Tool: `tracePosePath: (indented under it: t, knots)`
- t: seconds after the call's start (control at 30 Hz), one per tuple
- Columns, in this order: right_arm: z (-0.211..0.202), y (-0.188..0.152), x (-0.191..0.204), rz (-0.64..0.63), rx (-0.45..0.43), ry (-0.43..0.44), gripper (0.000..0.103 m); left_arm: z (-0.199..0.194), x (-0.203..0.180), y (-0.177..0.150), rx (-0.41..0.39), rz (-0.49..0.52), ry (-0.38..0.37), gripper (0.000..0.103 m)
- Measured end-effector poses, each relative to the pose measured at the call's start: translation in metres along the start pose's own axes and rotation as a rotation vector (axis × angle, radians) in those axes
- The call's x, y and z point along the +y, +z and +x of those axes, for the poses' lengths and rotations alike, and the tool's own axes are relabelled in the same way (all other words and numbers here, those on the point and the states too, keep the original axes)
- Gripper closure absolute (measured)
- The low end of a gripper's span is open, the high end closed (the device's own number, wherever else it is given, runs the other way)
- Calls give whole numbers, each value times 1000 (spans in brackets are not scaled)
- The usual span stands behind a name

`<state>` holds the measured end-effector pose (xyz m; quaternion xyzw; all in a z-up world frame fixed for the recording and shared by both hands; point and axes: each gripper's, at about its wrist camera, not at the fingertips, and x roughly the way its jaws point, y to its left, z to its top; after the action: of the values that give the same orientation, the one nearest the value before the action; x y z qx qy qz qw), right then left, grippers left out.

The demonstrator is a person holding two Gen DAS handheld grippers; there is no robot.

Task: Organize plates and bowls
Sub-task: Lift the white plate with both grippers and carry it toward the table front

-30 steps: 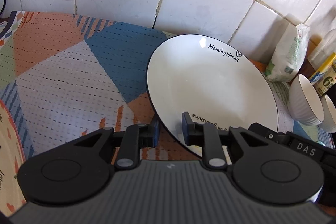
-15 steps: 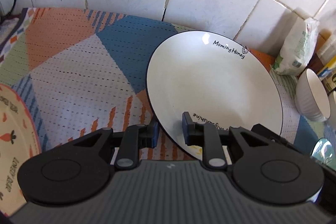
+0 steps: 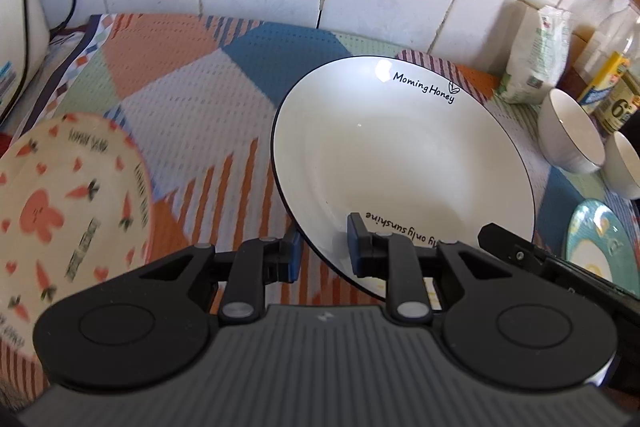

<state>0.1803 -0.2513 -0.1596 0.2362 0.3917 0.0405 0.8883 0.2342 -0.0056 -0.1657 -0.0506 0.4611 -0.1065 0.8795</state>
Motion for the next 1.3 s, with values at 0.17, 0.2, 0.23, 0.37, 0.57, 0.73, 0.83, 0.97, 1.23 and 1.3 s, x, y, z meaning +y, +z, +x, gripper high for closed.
tracePosePath:
  t: [0.17, 0.2, 0.23, 0.37, 0.57, 0.73, 0.83, 0.97, 1.23, 1.3]
  knots:
    - [-26, -18, 5, -21, 4, 4, 77, -25, -1, -25, -1, 20, -3, 82]
    - [-30, -22, 6, -31, 8, 4, 77, -28, 0, -31, -1, 25, -7, 82]
    - [-33, -26, 5, -29, 11, 7, 77, -30, 1, -34, 1, 27, -11, 82]
    - [-43, -36, 3, -15, 17, 13, 77, -33, 3, -46, 27, 6, -20, 82]
    - [-50, -48, 1, -37, 39, 1, 77, -34, 5, -61, 44, 16, -38, 82]
    - [-51, -60, -3, -60, 61, -23, 77, -26, 1, -71, 93, 12, -27, 81]
    - [-52, -67, -4, -77, 56, -40, 77, -25, 0, -74, 107, 11, -32, 81]
    - [-53, -68, 0, -134, 61, -61, 77, -20, 4, -73, 150, -34, -37, 80]
    - [-53, -69, 11, -252, 62, -118, 72, -20, -11, -63, 213, 28, 37, 75]
    - [-55, -68, 17, -299, 67, -146, 69, -23, -18, -59, 227, 71, 77, 75]
